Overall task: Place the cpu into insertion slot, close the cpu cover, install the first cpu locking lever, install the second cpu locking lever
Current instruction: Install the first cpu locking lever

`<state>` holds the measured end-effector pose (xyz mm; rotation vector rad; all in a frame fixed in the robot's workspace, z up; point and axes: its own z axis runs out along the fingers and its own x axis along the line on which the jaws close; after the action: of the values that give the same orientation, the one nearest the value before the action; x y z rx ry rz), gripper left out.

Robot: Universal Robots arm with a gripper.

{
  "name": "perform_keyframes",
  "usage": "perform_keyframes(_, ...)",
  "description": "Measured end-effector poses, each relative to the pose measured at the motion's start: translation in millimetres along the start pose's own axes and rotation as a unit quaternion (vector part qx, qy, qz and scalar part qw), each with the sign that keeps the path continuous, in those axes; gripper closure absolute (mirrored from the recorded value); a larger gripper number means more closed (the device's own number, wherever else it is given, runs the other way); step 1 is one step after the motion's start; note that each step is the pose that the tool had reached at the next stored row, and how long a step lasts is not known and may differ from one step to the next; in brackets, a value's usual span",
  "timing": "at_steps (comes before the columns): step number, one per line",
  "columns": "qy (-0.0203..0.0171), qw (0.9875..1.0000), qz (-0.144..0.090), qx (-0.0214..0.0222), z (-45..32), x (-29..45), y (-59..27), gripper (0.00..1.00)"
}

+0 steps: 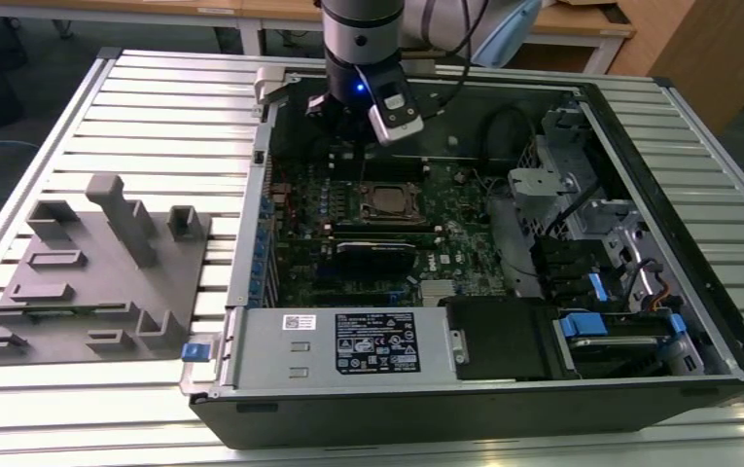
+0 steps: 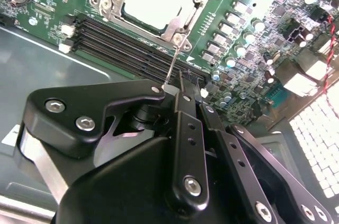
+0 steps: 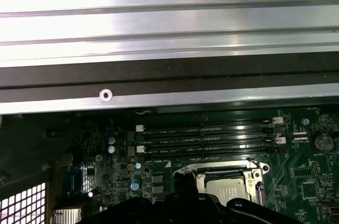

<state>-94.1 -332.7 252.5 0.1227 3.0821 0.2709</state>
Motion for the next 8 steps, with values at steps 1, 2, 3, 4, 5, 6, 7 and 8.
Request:
perform_keyframes(1,0.0000,1.0000,0.000,0.0000,0.0,-0.7,0.0,0.90)
perform_keyframes(2,0.0000,1.0000,0.000,-0.0001,0.1,-1.0,0.0,0.90)
perform_keyframes(3,0.0000,1.0000,0.000,-0.0001,0.1,-1.3,0.1,0.90)
perform_keyframes(4,0.0000,1.0000,0.000,-0.0001,0.1,-1.5,0.1,0.90)
perform_keyframes(5,0.0000,1.0000,0.000,0.0000,0.1,-1.7,0.1,0.90)
perform_keyframes(6,0.0000,1.0000,0.000,0.0000,0.1,-2.3,0.2,0.90)
perform_keyframes(7,0.0000,1.0000,0.000,0.0000,0.2,-2.7,0.2,0.90)
perform_keyframes(8,0.0000,1.0000,0.000,0.0000,0.2,-2.7,0.2,0.90)
